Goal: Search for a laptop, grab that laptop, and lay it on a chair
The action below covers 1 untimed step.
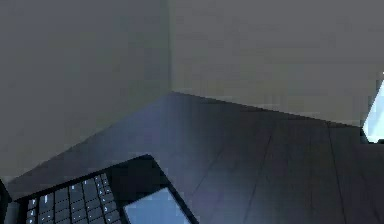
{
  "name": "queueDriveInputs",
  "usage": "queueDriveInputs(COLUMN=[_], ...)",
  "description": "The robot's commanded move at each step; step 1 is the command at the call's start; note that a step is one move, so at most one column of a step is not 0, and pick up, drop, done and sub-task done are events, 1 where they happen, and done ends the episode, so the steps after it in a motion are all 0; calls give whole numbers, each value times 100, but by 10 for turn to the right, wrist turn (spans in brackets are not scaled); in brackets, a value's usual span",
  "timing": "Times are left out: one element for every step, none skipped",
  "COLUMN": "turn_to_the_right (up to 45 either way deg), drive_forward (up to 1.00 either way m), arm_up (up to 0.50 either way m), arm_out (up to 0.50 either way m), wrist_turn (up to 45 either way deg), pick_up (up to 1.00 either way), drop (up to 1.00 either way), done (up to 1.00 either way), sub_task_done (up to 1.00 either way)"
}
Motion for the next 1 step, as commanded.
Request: queueDriveInputs(turn_to_the_right=[-450], drive_forward=[0], arm_up=[0], arm_out=[0], wrist_turn=[0], pick_up=[0], drop=[0], done=[0], sub_task_done=[0])
